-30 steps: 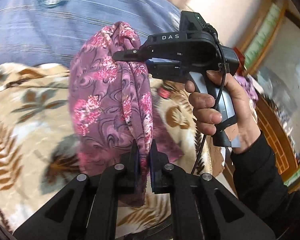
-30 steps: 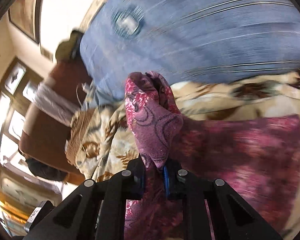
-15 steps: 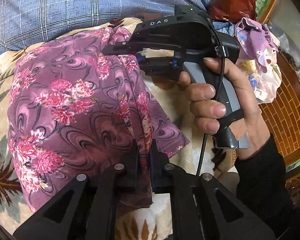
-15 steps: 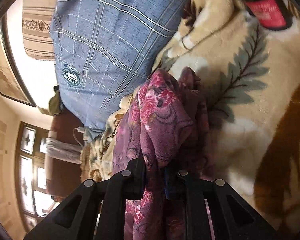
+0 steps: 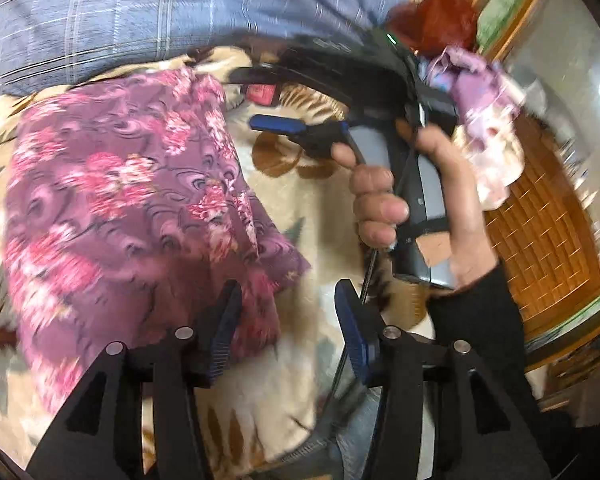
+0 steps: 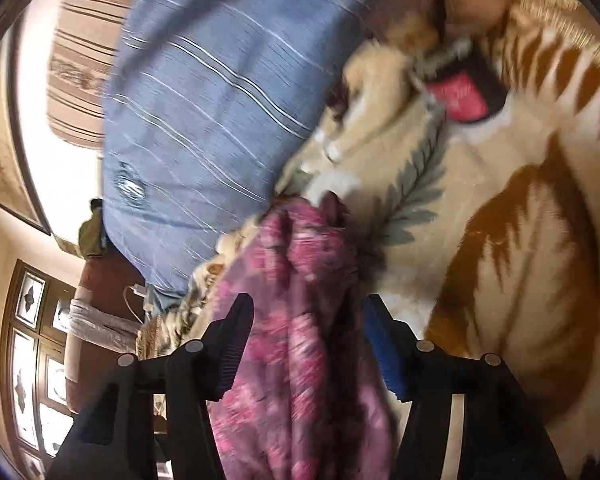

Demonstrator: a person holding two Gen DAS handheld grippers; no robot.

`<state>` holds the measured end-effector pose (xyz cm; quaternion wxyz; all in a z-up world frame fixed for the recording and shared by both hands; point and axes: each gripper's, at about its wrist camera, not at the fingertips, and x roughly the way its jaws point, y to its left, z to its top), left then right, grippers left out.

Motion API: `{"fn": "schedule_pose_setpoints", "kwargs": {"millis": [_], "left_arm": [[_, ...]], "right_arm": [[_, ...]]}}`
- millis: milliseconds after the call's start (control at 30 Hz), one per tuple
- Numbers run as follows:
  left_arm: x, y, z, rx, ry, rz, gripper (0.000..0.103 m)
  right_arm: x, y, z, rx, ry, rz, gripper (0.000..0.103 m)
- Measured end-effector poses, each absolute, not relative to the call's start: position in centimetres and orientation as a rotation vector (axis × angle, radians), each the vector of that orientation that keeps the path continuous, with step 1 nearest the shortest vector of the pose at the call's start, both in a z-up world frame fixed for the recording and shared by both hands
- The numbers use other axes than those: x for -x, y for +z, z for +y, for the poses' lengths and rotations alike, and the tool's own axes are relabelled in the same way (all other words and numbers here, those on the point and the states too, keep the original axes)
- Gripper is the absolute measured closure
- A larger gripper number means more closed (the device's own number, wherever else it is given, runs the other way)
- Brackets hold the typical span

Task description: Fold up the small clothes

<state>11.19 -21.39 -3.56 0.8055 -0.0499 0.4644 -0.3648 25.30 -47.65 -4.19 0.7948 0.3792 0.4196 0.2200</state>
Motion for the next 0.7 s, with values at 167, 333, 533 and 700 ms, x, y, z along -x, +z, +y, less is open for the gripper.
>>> {"fn": "schedule_pose_setpoints", "kwargs": {"millis": [167, 333, 533, 700], "left_arm": [[-10.1, -2.8, -15.8, 0.136, -0.617, 0.934, 0.051], [-11.7, -5.4, -12.2, 0.234, -0.501, 1.006, 0.051], [-12.6, -7.9, -12.5, 0.252, -0.466, 1.067, 0.051], [-11.6, -7.5, -13.0, 0.209, -0.482, 1.053, 0.051]], "right_arm": [[-20.3, -2.9, -44.6, -0.764, 0.522, 0.875, 0.043], [-18.4, -6.0, -42.0, -0.653, 0.428, 0.966, 0.057], [-18.9, -6.5, -40.6, -0.510, 0.341, 0.977, 0.072], [-18.2, -6.5, -41.6, -0.501, 0.330, 0.985, 0.095]]}}
